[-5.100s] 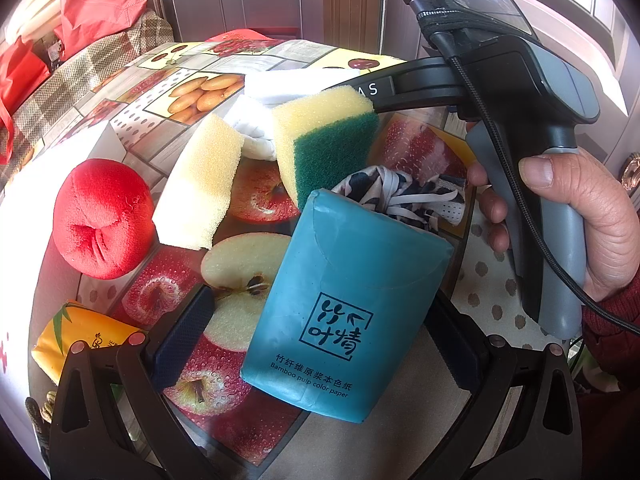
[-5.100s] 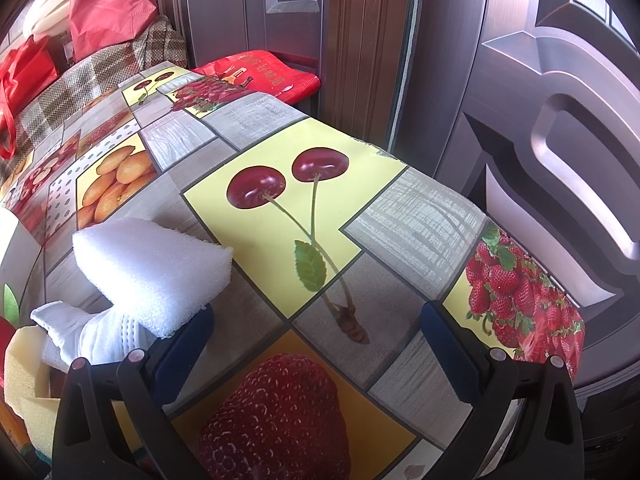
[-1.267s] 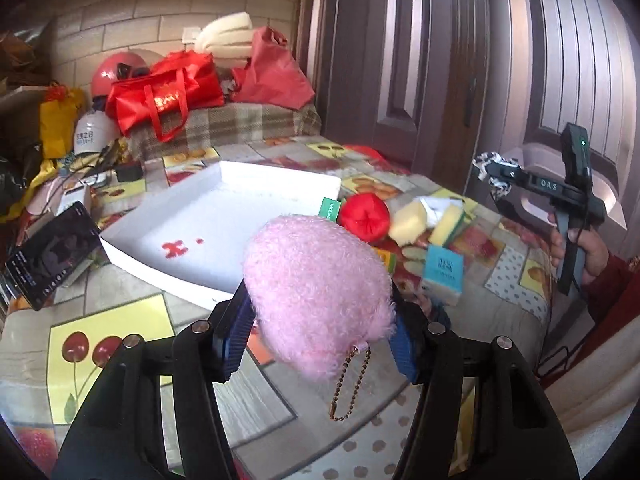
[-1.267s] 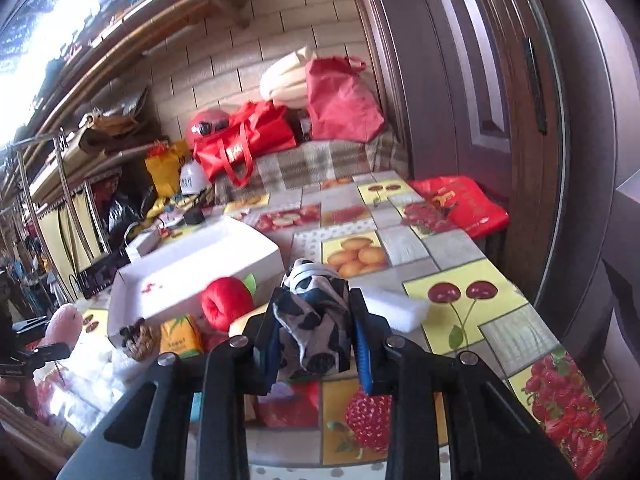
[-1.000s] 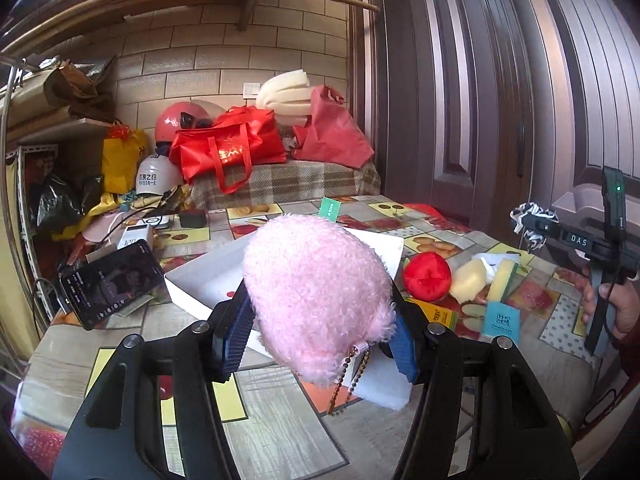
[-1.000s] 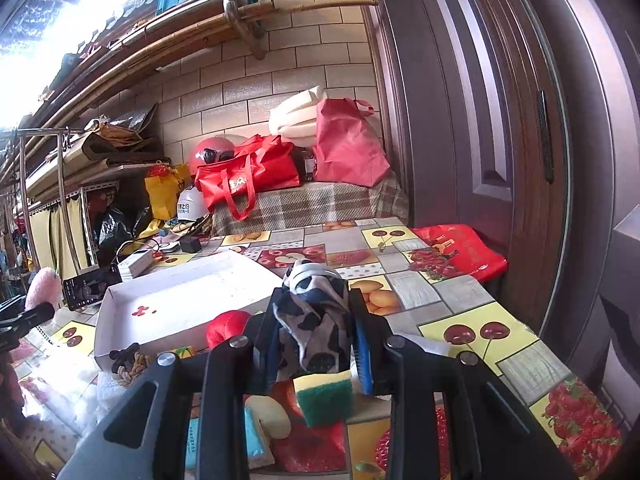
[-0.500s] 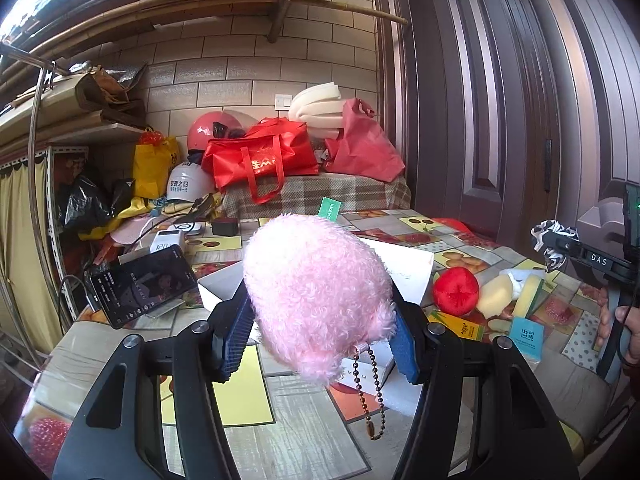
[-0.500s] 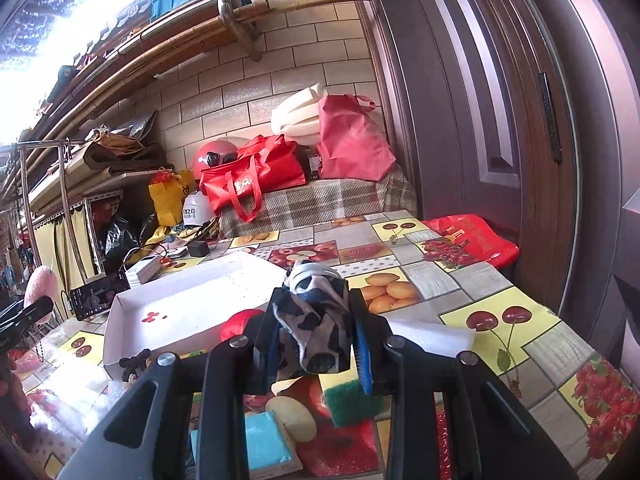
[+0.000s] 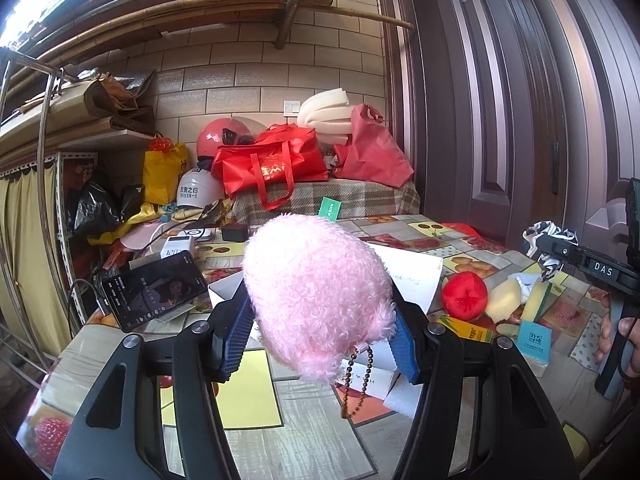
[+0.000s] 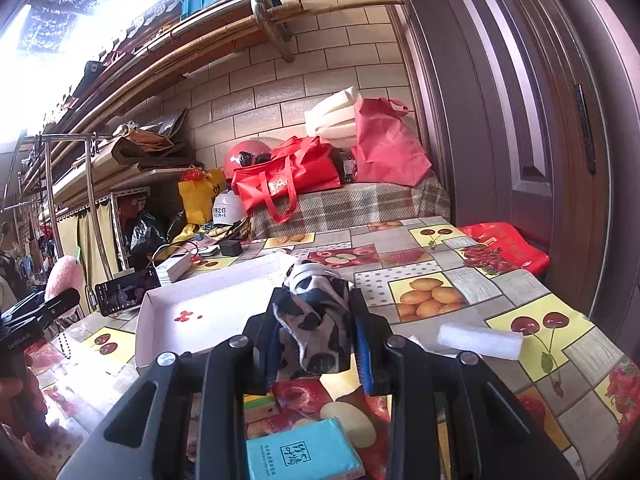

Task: Organize soft objects
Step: 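Carry the pink ball and cow-print cloth over the white tray with both grippers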

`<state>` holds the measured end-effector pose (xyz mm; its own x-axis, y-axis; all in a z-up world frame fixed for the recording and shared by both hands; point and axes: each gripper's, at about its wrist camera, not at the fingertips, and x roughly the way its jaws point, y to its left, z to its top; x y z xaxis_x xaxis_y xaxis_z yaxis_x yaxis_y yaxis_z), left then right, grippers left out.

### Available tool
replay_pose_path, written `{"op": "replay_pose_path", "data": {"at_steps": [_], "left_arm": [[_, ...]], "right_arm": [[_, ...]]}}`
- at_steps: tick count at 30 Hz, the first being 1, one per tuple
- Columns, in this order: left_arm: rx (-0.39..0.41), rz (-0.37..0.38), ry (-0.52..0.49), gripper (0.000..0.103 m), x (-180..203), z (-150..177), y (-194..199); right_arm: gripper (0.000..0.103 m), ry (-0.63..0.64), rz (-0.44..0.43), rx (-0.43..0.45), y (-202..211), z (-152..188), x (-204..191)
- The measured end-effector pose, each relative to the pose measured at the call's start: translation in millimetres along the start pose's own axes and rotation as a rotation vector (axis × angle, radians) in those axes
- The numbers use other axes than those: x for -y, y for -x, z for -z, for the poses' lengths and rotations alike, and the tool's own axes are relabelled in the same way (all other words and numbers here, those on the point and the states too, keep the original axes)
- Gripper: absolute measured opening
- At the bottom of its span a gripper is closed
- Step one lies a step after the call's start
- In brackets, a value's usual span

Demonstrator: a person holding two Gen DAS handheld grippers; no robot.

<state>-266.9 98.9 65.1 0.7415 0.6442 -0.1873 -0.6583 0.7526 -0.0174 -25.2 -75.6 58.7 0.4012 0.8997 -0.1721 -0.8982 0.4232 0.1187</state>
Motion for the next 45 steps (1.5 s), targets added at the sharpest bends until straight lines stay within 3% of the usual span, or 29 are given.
{"op": "replay_pose_path", "data": {"at_steps": [13, 27, 37, 45], "left_arm": [[0.025, -0.023, 0.020, 0.060, -7, -3, 1], [0.042, -0.073, 0.064, 0.060, -18, -1, 4], [0.048, -0.120, 0.074, 0.060, -21, -2, 0], [-0.017, -0.063, 0.077, 0.060, -26, -5, -31]], "right_arm": [[0.030, 0.065, -0.123, -0.029, -18, 3, -45], [0.030, 0.061, -0.352, -0.112, -61, 8, -118], [0.030, 0.061, -0.345, -0.151, -88, 14, -142], [0.030, 0.052, -0.258, -0.133, -105, 9, -123]]}}
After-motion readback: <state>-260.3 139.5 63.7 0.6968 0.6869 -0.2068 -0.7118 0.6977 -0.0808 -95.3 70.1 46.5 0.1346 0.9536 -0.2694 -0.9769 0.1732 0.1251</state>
